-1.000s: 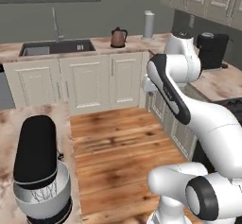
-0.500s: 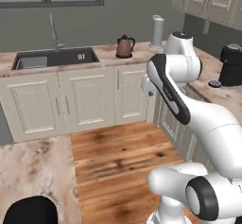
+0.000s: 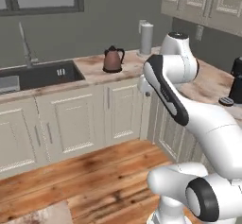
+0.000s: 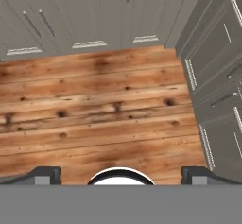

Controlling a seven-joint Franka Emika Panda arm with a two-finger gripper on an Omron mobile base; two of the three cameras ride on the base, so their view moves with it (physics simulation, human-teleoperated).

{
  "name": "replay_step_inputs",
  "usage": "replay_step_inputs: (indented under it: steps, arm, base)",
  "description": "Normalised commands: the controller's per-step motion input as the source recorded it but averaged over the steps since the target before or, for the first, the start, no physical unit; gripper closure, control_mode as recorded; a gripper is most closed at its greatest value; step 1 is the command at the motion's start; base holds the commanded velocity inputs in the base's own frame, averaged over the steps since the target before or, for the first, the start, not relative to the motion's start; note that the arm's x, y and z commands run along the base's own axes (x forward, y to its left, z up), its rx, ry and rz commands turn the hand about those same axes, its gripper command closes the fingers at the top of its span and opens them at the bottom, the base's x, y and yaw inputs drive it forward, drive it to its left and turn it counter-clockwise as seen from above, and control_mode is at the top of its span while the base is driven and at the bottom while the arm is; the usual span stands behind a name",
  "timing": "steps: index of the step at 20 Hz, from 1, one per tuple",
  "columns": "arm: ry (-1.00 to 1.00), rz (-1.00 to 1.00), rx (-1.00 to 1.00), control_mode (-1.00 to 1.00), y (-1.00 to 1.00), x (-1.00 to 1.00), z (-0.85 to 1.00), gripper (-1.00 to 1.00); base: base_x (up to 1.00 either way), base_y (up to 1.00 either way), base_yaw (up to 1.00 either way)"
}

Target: Navigate to the coffee machine.

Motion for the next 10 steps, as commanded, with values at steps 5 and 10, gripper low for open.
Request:
replay_step_inputs:
  steps: [5,10]
  arm:
    - [0.0,0.0,0.0,1.0,0.0,0.0,0.0,-1.0]
    - [0.0,0.0,0.0,1.0,0.0,0.0,0.0,-1.0]
  base:
    - [0.97,0.18,-0.59]
    - [0.75,0.1,-0.67]
